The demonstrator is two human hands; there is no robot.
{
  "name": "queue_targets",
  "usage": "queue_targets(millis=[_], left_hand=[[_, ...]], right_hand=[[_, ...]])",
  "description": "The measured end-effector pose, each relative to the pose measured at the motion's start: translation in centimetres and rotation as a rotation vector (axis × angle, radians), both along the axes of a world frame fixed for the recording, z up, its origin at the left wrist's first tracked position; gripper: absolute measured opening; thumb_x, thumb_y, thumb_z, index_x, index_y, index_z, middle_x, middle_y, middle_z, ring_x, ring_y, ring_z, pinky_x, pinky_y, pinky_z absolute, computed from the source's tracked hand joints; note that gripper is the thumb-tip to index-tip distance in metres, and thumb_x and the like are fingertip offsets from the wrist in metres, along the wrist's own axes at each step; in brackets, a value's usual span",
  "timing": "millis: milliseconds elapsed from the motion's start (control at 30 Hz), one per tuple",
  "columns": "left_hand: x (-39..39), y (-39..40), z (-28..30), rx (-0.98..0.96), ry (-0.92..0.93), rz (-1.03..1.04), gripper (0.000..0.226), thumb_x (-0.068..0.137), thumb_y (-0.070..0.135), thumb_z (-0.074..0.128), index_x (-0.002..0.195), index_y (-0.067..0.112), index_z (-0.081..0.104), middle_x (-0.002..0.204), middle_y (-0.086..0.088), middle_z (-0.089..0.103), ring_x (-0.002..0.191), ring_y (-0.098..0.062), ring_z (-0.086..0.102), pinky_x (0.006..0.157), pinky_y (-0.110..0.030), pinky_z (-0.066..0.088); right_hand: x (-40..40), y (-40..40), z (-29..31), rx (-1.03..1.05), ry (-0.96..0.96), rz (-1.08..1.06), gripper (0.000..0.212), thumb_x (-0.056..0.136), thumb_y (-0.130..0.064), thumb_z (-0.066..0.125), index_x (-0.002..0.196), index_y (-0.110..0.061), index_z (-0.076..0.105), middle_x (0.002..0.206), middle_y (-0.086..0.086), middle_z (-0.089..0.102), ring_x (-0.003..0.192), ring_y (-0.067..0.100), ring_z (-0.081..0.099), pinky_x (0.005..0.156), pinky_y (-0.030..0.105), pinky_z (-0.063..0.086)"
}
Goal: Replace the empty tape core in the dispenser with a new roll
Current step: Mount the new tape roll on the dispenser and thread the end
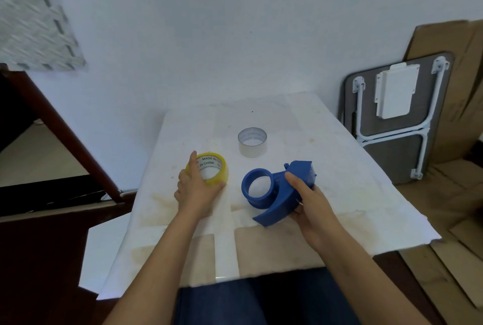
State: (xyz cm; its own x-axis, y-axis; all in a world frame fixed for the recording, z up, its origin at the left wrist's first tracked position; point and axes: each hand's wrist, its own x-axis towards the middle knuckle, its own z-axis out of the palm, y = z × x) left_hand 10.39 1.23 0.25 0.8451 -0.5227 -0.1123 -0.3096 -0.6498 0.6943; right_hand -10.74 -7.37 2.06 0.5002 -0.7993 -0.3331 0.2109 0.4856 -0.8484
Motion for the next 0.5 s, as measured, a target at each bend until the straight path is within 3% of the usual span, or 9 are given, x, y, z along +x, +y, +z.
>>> queue_targets(millis=[233,367,500], left_hand=[[-1.1,3.4,0.3,-0.260,0.144,-0.143,0.114,0.058,0.042,0.086,0.149,0.049,0.017,0.147,-0.001,0.041,0.130,-0.021,0.048,0.103,-0.041,0.048],[-3.1,5.8,-0.1,-0.265,0.145,-0.378,0.116,0.064,0.027,0.090,0.150,0.052,0.015,0.151,0.020,0.036,0.138,0.004,0.036,0.112,-0.025,0.034],[-4.7,6.6,-0.1,-0.190,0.044,-0.535,0.108,0.071,0.024,0.088,0.150,0.048,0.018,0.147,0.040,0.023,0.130,0.031,0.020,0.102,0.005,0.020]], right_hand=[[-1.1,-0.4,-0.4,0.012,-0.013,-0.036,0.041,0.089,-0.026,0.066,0.128,-0.019,0.056,0.117,0.004,0.070,0.104,0.020,0.066,0.076,0.030,0.054],[-1.6,-1.2,-0.5,-0.029,-0.001,-0.153,0.055,0.085,-0.027,0.070,0.135,-0.018,0.049,0.126,0.005,0.066,0.112,0.021,0.064,0.087,0.035,0.055],[-1.9,-1.8,-0.5,-0.058,0.015,-0.222,0.062,0.084,-0.029,0.072,0.139,-0.019,0.043,0.131,0.004,0.061,0.114,0.019,0.062,0.094,0.037,0.053]])
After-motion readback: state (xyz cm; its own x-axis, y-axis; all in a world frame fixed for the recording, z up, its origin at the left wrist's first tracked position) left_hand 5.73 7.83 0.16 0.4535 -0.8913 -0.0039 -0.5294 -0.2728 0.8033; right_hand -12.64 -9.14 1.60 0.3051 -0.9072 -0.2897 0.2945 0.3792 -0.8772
